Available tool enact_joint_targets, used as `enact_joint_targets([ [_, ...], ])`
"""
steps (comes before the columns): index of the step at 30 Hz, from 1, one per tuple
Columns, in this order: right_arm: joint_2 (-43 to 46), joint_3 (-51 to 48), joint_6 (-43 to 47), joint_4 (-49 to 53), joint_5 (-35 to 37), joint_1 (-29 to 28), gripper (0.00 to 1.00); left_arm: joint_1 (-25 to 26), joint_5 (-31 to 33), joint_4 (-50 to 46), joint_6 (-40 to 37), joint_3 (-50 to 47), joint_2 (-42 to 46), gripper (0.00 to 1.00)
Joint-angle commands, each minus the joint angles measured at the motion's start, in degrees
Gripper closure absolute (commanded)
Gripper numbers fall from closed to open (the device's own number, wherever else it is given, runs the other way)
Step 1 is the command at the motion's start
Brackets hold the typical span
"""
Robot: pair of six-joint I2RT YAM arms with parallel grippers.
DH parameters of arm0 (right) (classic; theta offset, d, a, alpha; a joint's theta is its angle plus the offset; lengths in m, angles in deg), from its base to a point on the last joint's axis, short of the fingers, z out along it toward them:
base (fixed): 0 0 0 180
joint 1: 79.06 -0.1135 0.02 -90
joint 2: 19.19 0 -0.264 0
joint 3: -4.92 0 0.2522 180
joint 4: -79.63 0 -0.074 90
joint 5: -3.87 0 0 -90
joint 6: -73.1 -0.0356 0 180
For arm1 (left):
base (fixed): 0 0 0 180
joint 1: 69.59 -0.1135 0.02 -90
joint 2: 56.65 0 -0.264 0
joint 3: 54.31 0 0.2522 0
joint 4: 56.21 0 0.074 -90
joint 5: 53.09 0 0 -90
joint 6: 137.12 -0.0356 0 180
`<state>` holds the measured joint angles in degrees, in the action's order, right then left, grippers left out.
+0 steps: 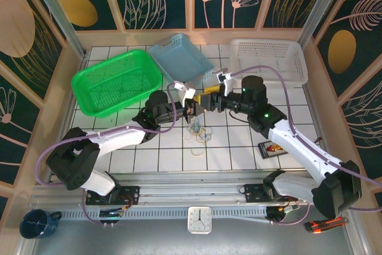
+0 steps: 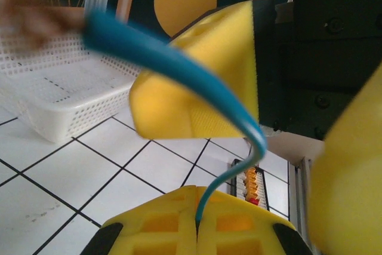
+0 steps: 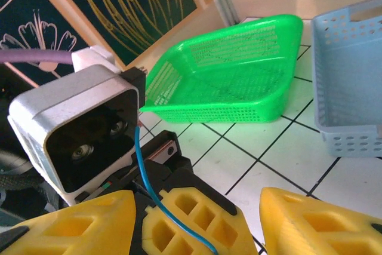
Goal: Untangle the cables
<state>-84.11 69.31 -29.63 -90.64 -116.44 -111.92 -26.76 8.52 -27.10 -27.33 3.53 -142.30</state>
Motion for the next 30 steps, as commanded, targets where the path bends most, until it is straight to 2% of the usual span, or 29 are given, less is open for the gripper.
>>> enact_joint_targets([
  [1,-1.2,2.0,1.8,-0.1,-3.0,0.5,0.43,0.4,-2.5,0.0,0.4,2.1,0.2,1.0],
  [5,-2.7,2.2,1.4,-0.8,-3.8,0.7,0.46,0.3,-3.2,-0.5,0.5,2.4,-0.2,1.0],
  [7,-3.3,2.5,1.2,-1.1,-4.2,0.8,0.53,0.3,-3.4,-0.7,0.4,2.6,-0.3,1.0],
  [9,-3.8,2.9,1.1,-1.5,-4.5,0.8,0.65,0.3,-3.6,-0.9,0.4,2.8,-0.5,1.0],
  [12,-4.3,3.5,0.8,-2.0,-5.1,1.0,0.96,0.3,-3.9,-0.8,0.5,2.9,-0.9,1.0],
  [14,-4.4,3.9,0.4,-2.4,-4.9,1.1,1.0,0.3,-2.9,-0.6,0.3,2.4,-1.0,1.0],
  [15,-4.2,4.0,0.1,-2.6,-4.4,1.1,1.0,0.3,-2.0,-0.3,0.0,1.9,-0.8,0.89],
  [16,-3.9,4.0,-0.2,-2.8,-3.5,1.2,1.0,0.3,-0.4,0.5,-0.2,0.8,-0.4,0.69],
  [17,-3.5,4.1,-0.7,-3.0,-2.8,1.2,1.0,0.4,1.4,1.3,-0.6,-0.4,0.1,0.54],
  [19,-2.6,4.4,-1.6,-3.2,-1.9,1.2,1.0,0.3,4.6,2.3,-1.6,-2.5,0.8,0.36],
  [20,-2.2,4.6,-2.1,-3.2,-1.5,1.2,1.0,0.3,6.1,2.8,-2.0,-3.6,1.0,0.3],
  [24,-0.9,4.6,-4.4,-4.0,-1.1,1.2,1.0,0.3,9.2,5.7,-2.0,-7.1,0.6,0.22],
  [30,0.0,4.0,-6.6,-5.3,0.4,1.1,1.0,0.3,11.5,7.3,-2.4,-10.6,-0.9,0.22],
])
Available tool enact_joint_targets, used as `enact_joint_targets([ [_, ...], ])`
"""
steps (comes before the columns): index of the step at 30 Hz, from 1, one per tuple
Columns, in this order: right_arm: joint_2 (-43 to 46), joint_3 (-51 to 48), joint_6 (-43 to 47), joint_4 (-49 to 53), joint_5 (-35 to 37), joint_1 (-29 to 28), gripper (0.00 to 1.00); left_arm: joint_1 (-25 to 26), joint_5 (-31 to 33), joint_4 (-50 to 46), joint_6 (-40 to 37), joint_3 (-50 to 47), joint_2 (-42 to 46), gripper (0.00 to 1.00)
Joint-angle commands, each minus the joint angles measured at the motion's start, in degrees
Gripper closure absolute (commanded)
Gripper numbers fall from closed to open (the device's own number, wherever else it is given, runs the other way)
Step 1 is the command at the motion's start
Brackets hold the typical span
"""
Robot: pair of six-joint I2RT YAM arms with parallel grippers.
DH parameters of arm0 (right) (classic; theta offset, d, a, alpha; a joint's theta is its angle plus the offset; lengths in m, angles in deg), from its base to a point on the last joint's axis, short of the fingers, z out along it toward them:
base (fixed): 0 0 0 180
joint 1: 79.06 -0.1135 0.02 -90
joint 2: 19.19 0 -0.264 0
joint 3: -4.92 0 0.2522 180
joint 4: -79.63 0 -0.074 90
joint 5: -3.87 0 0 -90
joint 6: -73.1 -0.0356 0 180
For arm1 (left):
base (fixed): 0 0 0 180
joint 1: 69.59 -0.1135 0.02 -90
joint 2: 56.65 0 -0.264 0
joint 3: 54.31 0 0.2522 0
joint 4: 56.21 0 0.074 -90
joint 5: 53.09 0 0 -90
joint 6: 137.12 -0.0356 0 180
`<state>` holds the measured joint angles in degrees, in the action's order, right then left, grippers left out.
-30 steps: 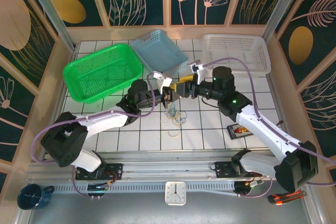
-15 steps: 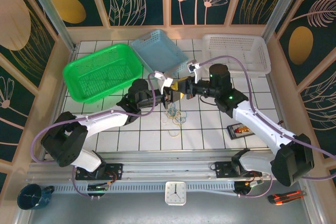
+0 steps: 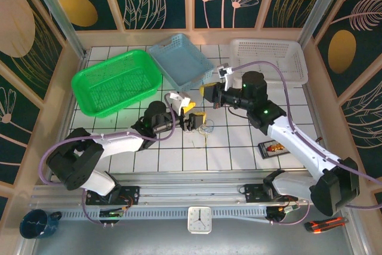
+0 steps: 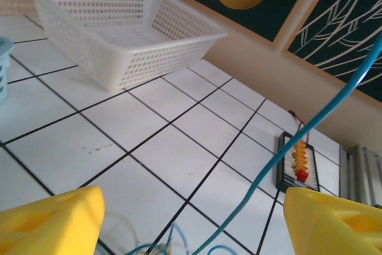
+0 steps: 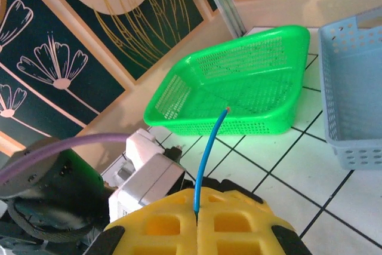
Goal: Untangle the cables
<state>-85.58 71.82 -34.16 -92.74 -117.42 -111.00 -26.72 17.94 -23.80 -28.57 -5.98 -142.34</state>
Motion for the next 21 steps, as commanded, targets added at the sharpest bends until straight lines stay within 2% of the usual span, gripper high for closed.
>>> enact_joint_targets([
  [1,1.5,1.4,-2.5,-3.6,1.5,0.1,1.0,0.3,2.3,4.0,-1.3,-1.3,-1.5,0.22],
  [9,-0.9,1.8,-4.3,-5.6,2.7,-2.5,1.0,0.3,1.0,5.5,-0.9,2.3,-9.0,0.26],
  [11,-1.8,1.9,-4.6,-6.3,3.0,-3.2,1.0,0.3,0.6,6.1,-0.5,3.8,-11.3,0.29],
  [12,-2.0,2.0,-4.8,-6.5,3.0,-3.4,1.0,0.3,0.4,6.2,-0.2,4.4,-12.1,0.33],
  [16,-3.1,4.7,-5.4,-6.5,3.8,-3.3,1.0,0.3,-0.8,7.4,1.2,5.4,-16.6,0.6],
  [21,-3.5,10.8,-9.6,-7.3,3.6,1.1,1.0,0.3,0.9,10.6,2.1,1.2,-18.3,0.88],
])
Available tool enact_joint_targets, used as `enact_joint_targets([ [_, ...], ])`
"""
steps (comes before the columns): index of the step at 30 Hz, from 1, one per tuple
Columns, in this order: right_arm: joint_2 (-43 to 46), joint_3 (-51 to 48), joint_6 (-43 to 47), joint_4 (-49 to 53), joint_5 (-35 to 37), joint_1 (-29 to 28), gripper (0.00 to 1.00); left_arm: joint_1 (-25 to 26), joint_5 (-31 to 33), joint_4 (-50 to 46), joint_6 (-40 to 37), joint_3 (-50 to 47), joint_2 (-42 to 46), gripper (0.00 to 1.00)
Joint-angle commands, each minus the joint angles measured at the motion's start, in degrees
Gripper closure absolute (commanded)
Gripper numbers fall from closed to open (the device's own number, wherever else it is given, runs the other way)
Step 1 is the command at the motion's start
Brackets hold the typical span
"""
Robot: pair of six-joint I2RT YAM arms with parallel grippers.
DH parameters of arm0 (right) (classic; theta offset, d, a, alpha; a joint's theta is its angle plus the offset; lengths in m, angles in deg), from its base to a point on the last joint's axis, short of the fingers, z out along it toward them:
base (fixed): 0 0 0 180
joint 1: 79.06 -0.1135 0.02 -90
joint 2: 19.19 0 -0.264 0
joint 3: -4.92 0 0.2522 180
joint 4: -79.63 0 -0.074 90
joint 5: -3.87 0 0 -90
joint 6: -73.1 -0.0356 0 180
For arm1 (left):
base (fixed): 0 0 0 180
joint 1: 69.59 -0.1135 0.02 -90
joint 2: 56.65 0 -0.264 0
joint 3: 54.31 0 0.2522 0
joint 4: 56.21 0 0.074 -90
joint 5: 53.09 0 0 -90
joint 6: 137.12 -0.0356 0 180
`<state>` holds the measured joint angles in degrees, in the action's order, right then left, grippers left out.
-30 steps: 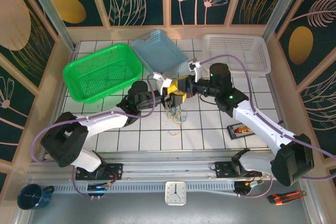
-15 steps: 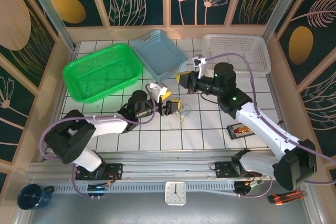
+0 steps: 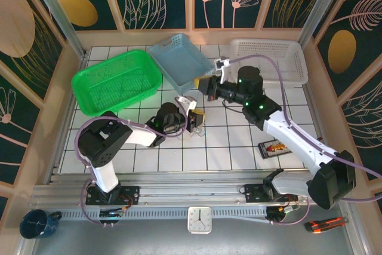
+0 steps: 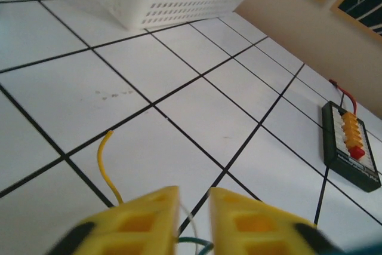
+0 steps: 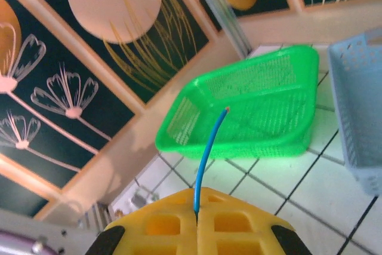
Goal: Untangle the cables
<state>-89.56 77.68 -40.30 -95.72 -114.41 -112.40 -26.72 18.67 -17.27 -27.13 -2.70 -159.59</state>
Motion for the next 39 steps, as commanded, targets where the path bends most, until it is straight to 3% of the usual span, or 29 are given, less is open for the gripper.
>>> enact_joint_targets([
  [1,0.4,6.0,-5.0,-5.2,-0.2,4.6,1.0,0.3,0.7,4.4,0.6,-3.0,-1.3,0.94],
  [12,-1.8,18.3,-20.6,-15.2,-4.9,15.9,1.0,0.3,3.3,5.6,0.9,-7.9,-2.9,0.97],
  [14,-2.6,20.7,-22.6,-16.5,-5.7,16.7,1.0,0.3,3.2,5.2,1.0,-7.9,-3.4,0.92],
  [16,-3.5,22.0,-24.0,-17.2,-6.5,16.8,1.0,0.3,3.1,5.0,1.1,-7.9,-3.7,0.78],
  [20,-3.7,19.4,-26.1,-19.2,-7.9,16.5,1.0,0.3,2.8,4.6,1.1,-7.6,-3.7,0.64],
  [26,-0.7,11.3,-25.1,-20.2,-6.4,16.3,1.0,0.3,2.9,3.3,0.8,-7.2,-2.5,0.63],
  [30,-0.2,10.9,-23.9,-19.1,-6.0,16.2,1.0,0.3,3.5,3.6,1.0,-7.7,-0.8,0.6],
  [39,0.3,7.0,-21.5,-17.4,-5.4,13.6,1.0,0.3,0.7,3.4,1.1,-6.8,8.0,0.3],
])
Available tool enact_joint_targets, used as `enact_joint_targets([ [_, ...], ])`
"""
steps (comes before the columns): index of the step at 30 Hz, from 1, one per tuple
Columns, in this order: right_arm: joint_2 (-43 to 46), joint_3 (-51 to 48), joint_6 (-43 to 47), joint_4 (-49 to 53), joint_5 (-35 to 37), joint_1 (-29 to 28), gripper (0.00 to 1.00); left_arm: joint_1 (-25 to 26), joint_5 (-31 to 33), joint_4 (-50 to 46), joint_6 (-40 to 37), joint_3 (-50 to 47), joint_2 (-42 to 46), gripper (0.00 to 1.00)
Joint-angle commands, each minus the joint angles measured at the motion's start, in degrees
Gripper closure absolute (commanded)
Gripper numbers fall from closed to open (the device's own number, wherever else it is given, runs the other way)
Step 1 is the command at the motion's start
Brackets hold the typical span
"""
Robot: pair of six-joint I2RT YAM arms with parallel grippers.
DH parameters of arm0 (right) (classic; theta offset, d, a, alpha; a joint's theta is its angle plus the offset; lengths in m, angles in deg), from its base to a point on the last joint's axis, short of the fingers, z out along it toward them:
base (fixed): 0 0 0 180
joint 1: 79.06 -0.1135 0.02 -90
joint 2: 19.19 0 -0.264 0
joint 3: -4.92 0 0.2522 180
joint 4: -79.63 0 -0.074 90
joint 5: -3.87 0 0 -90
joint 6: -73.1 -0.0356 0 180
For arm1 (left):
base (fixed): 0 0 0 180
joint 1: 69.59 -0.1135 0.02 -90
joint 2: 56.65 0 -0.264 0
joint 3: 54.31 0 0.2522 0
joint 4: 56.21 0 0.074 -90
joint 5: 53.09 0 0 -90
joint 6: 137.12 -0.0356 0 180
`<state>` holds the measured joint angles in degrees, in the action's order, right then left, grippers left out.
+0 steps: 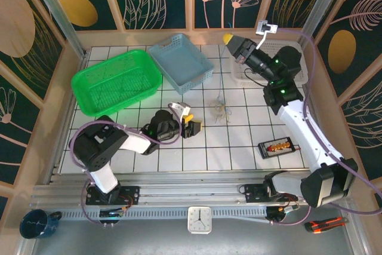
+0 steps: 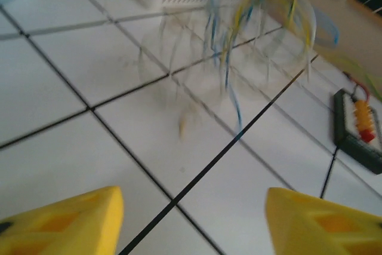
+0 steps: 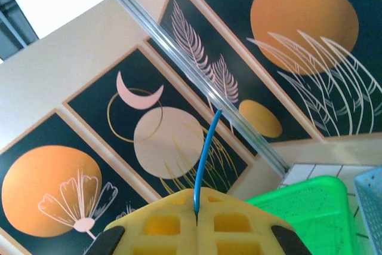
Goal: Untangle the cables
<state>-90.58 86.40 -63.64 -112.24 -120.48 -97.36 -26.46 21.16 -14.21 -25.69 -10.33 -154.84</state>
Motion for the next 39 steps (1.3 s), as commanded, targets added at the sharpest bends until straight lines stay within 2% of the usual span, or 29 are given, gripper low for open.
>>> enact_joint_targets([
  [1,1.3,-2.4,2.2,-0.7,0.9,-2.2,1.0,0.0,-2.4,-0.6,-0.8,1.7,4.0,0.28],
  [6,0.2,-3.8,3.4,-0.8,2.1,-6.7,1.0,0.0,-4.2,-3.9,-2.1,6.2,5.1,0.21],
  [11,-2.3,-0.5,4.8,0.5,2.4,-11.2,1.0,0.0,-6.0,-2.5,-1.1,8.0,0.9,0.25],
  [14,-3.9,2.5,4.2,0.5,1.4,-12.3,1.0,0.0,-6.4,1.1,0.8,6.9,-2.7,0.34],
  [19,-6.2,7.9,1.8,-0.8,-0.2,-12.7,1.0,0.0,-5.6,4.2,2.0,6.6,-8.1,0.61],
  [23,-7.6,12.7,-0.5,-2.0,-1.2,-12.6,1.0,0.1,-5.2,4.7,2.5,7.5,-12.3,0.66],
  [30,-8.3,20.4,-5.9,-5.6,-2.4,-9.5,1.0,0.0,-4.2,6.5,3.5,5.9,-15.4,0.67],
  [37,-8.0,22.8,-8.8,-7.1,-2.4,-5.7,1.0,0.0,-3.5,7.1,3.5,4.9,-15.5,0.84],
  [39,-8.0,23.1,-9.1,-7.1,-2.6,-4.5,1.0,0.0,-3.3,7.0,3.4,5.0,-15.5,0.92],
])
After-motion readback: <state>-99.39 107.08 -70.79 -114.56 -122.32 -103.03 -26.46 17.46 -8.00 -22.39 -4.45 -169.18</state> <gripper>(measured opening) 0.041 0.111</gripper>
